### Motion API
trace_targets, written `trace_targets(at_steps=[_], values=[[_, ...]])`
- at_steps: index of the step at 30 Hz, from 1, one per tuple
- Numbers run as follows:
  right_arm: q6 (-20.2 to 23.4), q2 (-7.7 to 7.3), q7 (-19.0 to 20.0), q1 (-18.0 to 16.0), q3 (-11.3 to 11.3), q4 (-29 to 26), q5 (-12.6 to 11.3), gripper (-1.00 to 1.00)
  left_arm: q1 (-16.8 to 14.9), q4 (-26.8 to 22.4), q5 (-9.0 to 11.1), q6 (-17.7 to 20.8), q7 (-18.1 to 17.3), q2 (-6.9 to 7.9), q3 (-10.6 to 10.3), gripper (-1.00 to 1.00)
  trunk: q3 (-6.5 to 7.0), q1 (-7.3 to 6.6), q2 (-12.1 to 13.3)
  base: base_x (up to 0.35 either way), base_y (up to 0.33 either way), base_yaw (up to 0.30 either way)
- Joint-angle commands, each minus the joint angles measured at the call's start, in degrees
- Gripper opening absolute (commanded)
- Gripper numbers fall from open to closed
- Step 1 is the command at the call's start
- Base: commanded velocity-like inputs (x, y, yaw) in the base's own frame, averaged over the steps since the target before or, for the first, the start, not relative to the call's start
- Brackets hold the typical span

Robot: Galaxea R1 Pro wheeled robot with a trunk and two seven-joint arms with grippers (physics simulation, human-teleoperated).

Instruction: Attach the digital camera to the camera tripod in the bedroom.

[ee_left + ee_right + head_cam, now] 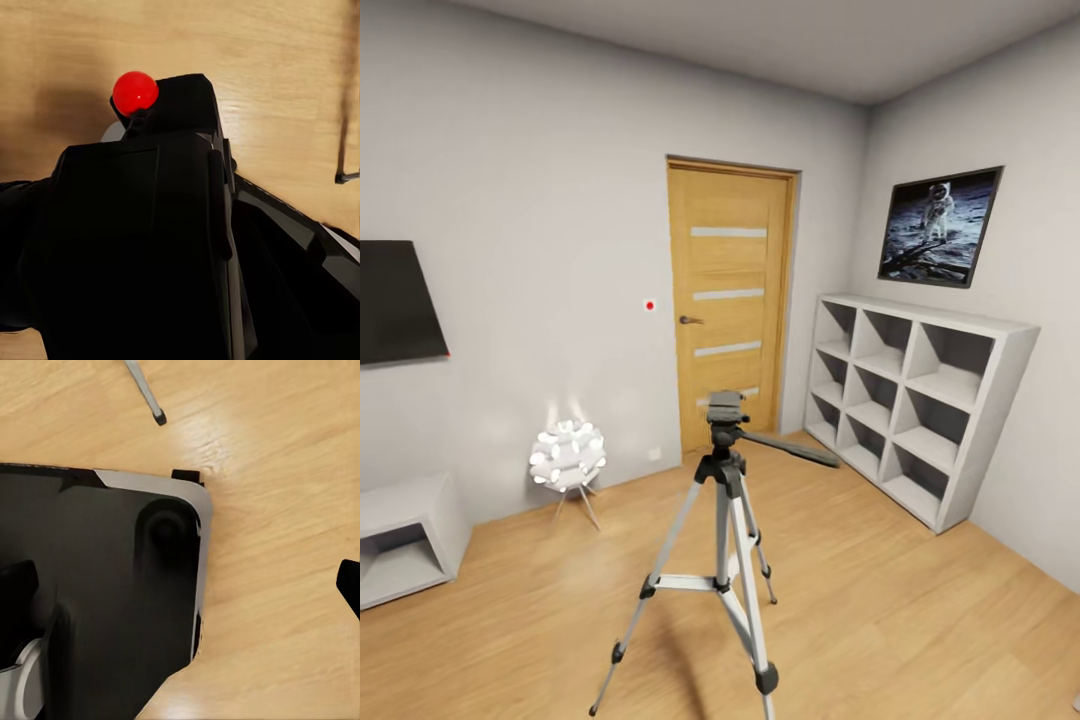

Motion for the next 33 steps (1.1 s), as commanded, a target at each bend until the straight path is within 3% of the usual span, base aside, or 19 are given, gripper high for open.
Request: trace_targets(at_steps=[1,14,33], values=[[-0.23,-0.03,0.07,-0.06,-0.48,0.18,0.43,1.00,-0.01,0.02,-0.27,-0.14,0.05,-0.02,0.44,-1.00,-0.02,0.04,-0.03,0.221,0.274,0.000],[-0.21,0.16,0.06,-0.06,-0.48,0.18,0.16,1.00,-0.01,0.02,-0.27,-0.21,0.07,-0.01,0.42,-1.00,-0.02,0.04,-0.03,0.141,0.158,-0.032],[-0.16,0.13,0.07,-0.06,-0.57,0.18,0.10,1.00,-0.01,0.02,-0.27,-0.14,0.09,-0.01,0.42,-1.00,-0.02,0.04,-0.03,0.003,0.003,-0.236]])
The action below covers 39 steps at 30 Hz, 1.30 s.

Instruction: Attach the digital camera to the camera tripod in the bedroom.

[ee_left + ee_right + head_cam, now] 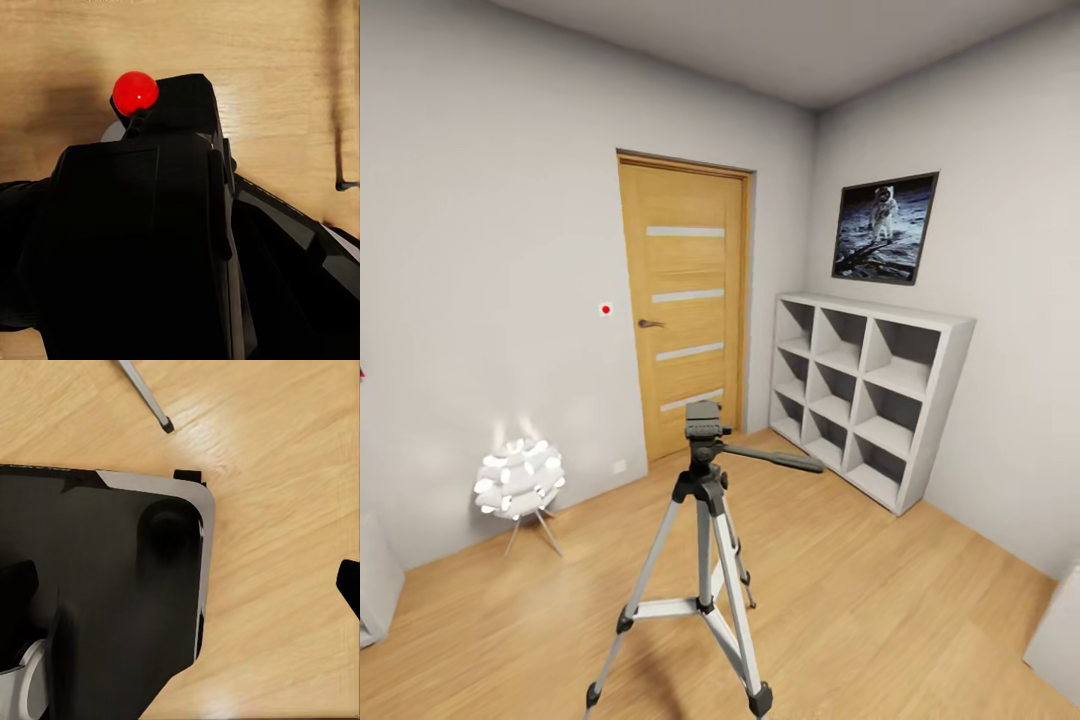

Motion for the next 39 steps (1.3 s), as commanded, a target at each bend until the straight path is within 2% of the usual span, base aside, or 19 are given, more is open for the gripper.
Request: trace_targets(at_steps=[1,19,39], values=[[-0.22,-0.04,0.07,-0.06,-0.48,0.18,0.47,1.00,0.00,-0.01,-0.26,-0.14,0.06,0.00,0.45,-1.00,-0.02,0.02,-0.04,0.000,0.000,-0.249],[-0.26,-0.04,0.09,-0.06,-0.40,0.18,0.47,1.00,0.00,-0.01,-0.26,-0.21,0.11,0.05,0.46,-1.00,-0.02,0.02,-0.04,0.000,0.000,-0.235],[-0.26,-0.20,0.06,-0.06,-0.40,0.18,0.92,1.00,0.00,-0.01,-0.17,-0.23,0.11,0.05,0.53,-1.00,-0.40,0.02,-0.04,0.000,0.000,-0.023]])
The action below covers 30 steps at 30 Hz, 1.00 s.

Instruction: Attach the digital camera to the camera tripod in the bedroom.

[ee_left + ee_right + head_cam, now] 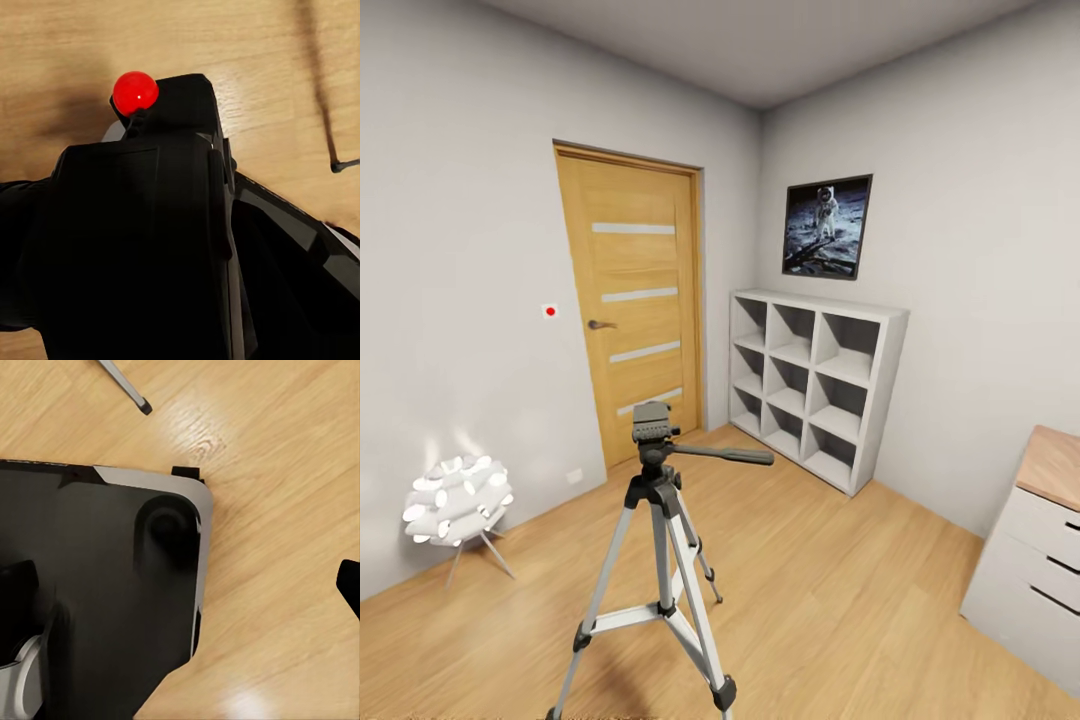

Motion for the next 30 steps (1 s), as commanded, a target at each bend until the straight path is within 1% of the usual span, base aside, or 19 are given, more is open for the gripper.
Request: trace_targets(at_steps=[1,15,21,25,30], values=[[-0.23,-0.11,0.10,-0.06,-0.49,0.17,0.53,1.00,-0.01,0.01,-0.27,-0.15,0.07,0.01,0.44,-1.00,-0.10,0.02,-0.05,0.000,0.000,0.000],[-0.26,-0.10,0.07,-0.06,-0.31,0.12,0.70,1.00,-0.01,0.05,0.46,-0.18,0.61,0.24,0.58,-1.00,-1.36,0.02,-0.05,0.000,0.000,0.000],[-0.19,-0.14,0.03,-0.06,-0.36,-0.05,0.60,1.00,-0.01,0.09,0.71,-0.05,0.56,0.73,0.76,-1.00,-1.91,0.02,-0.05,0.000,0.000,0.000],[-0.07,-0.14,0.04,-0.06,-0.32,-0.08,0.57,1.00,-0.01,0.10,0.78,0.32,0.13,1.61,0.79,-1.00,-2.28,0.02,-0.05,0.000,0.000,0.000],[0.04,-0.19,0.09,-0.06,-0.26,-0.09,0.51,1.00,-0.01,0.16,0.88,0.36,0.06,2.09,0.81,-1.00,-2.74,0.02,-0.05,0.000,0.000,0.000]])
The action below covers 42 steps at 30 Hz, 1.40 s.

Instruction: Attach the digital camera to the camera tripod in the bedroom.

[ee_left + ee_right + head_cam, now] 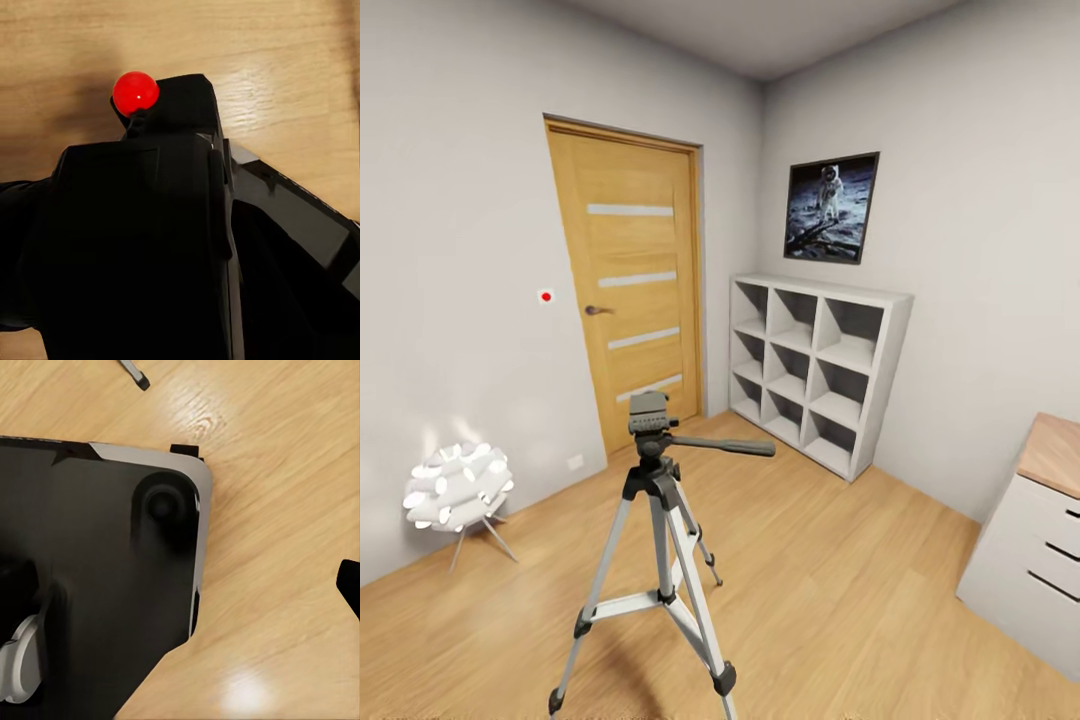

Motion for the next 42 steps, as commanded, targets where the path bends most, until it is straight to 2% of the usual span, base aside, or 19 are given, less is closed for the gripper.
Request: trace_targets(at_steps=[1,5,8,14,19,25,31,42], values=[[-0.17,-0.05,0.11,-0.07,-0.48,0.15,0.45,1.00,-0.03,0.02,-0.27,-0.10,0.03,0.05,0.46,-1.00,-0.17,0.02,-0.09,0.000,0.000,0.000],[-0.05,-0.03,0.12,-0.07,-0.45,0.15,0.48,1.00,-0.03,0.04,1.37,-0.30,0.09,0.23,0.50,-1.00,-0.54,0.02,-0.09,0.000,0.000,0.000],[-0.20,0.14,0.03,-0.07,-0.51,0.02,0.48,1.00,-0.03,0.04,4.07,0.23,-0.25,0.78,0.43,-1.00,-0.82,0.02,-0.09,0.000,0.000,0.000],[0.53,0.03,-1.50,-0.05,-1.08,-1.30,0.09,1.00,-0.03,-0.05,5.05,4.46,-3.11,3.72,0.30,-1.00,-1.38,0.02,-0.09,0.000,0.000,0.000],[0.74,0.46,-4.19,0.00,-1.18,-3.28,0.00,1.00,-0.03,-0.12,5.21,5.40,-3.66,4.44,0.23,-1.00,-1.84,0.02,-0.09,0.000,0.000,0.000],[0.69,0.69,-6.99,0.02,-1.14,-4.38,0.08,1.00,-0.03,-0.12,5.30,3.83,-3.83,4.30,0.20,-1.00,-2.40,0.02,-0.09,0.000,0.000,0.000],[0.61,0.77,-6.95,0.02,-0.84,-4.43,0.26,1.00,-0.03,-0.06,5.32,0.47,-3.74,2.89,0.24,-1.00,-2.96,0.02,-0.09,0.000,0.000,0.000],[0.49,0.71,-6.43,0.02,-0.71,-3.62,0.24,1.00,-0.03,-0.02,5.38,-1.14,-3.43,1.76,0.18,-1.00,-3.99,0.02,-0.09,0.000,0.000,0.000]])
